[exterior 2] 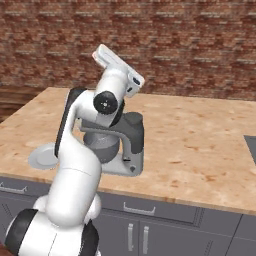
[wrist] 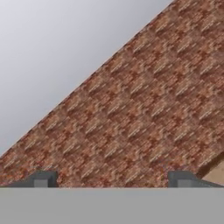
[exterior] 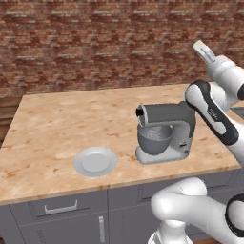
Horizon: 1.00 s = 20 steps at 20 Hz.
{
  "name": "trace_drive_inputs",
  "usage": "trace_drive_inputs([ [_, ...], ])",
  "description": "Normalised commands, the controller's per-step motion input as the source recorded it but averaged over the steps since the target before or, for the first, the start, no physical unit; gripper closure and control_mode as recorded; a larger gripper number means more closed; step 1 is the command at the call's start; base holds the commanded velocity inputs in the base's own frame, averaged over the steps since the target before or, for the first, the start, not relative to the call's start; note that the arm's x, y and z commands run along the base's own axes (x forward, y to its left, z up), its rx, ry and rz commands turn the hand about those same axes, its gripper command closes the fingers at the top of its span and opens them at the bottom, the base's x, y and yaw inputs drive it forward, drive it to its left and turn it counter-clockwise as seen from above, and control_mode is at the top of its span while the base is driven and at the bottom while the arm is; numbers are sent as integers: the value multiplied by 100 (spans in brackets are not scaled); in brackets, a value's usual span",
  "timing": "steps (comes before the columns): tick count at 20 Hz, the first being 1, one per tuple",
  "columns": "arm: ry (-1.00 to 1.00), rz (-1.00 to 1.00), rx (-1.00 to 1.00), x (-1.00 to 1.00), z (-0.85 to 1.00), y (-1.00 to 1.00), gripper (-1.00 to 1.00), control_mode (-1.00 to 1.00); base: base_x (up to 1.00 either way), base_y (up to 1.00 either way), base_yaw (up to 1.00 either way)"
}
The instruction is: Add butter and sugar cubes to the stand mixer bowl and then turn on the stand mixer to begin making frosting.
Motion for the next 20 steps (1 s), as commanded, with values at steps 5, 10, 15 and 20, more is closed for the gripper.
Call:
trace_drive_inputs([
  [5,58,0,0,-59,55,-19,-100,-100,0,0,0],
  [10,62,0,0,-72,-6,-25,-100,-100,0,0,0],
  [15,38,0,0,-90,-94,-17,-100,-100,0,0,0],
  [20,15,0,0,-100,-100,-1,-100,-100,0,0,0],
])
